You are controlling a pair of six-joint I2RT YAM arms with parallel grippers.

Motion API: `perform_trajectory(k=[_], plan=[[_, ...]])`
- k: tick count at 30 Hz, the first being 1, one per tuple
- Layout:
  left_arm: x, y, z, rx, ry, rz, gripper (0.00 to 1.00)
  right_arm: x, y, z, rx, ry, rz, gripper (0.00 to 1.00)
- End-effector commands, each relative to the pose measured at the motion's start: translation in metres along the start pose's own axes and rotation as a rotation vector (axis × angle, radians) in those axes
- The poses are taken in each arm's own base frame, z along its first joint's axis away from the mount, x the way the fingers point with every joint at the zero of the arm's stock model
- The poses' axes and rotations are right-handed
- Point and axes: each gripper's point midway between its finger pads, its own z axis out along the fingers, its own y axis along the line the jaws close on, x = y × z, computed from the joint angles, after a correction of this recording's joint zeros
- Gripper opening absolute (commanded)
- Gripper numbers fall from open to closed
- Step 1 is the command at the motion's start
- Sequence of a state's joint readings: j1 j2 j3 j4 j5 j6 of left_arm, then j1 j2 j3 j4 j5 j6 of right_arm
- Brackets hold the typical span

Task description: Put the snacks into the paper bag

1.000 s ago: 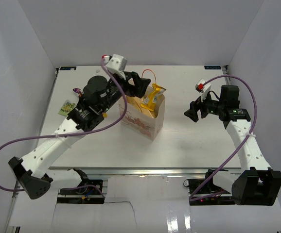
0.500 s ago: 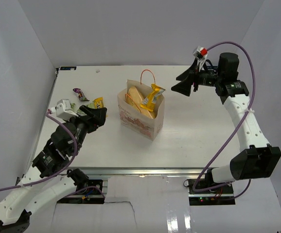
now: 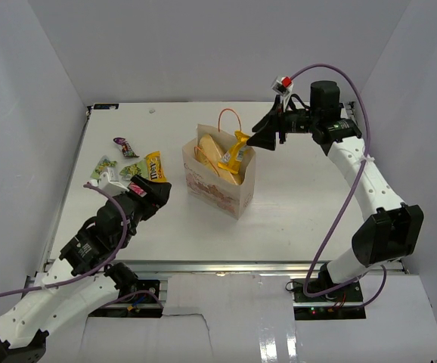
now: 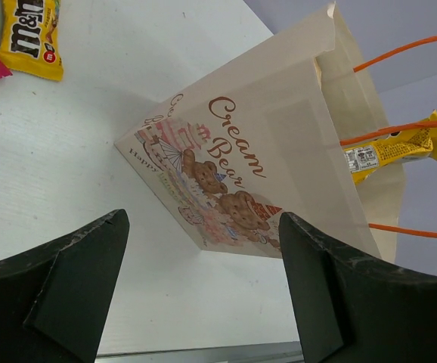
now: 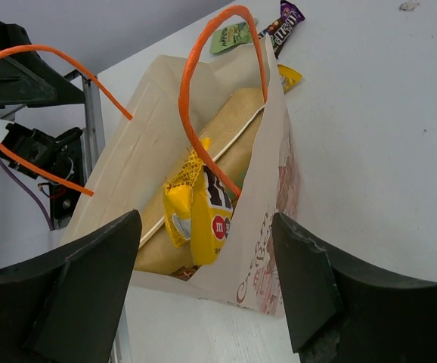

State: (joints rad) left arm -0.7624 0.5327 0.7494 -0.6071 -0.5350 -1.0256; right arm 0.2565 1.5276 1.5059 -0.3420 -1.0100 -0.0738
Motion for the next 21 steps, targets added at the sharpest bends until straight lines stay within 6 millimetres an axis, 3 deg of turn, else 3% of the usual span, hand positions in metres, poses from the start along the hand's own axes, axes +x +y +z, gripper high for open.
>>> perform_trajectory(k=[1, 13, 17, 21], plan=[[-0.001, -0.003, 0.0, -0.002, 0.003, -0.014, 0.91, -0.017, 0.0, 0.001, 0.02, -0.015, -0.066, 0.75], [-0.003, 0.001, -0.002, -0.007, -0.016, -0.024, 0.91, -0.008, -0.001, 0.008, -0.001, 0.01, -0.074, 0.29], [-0.004, 0.002, -0.001, -0.012, -0.02, -0.023, 0.91, -0.02, 0.006, 0.003, -0.001, -0.004, -0.132, 0.09], [-0.005, 0.003, 0.0, -0.018, -0.027, -0.02, 0.91, -0.046, 0.017, -0.007, 0.019, -0.038, -0.226, 0.08]])
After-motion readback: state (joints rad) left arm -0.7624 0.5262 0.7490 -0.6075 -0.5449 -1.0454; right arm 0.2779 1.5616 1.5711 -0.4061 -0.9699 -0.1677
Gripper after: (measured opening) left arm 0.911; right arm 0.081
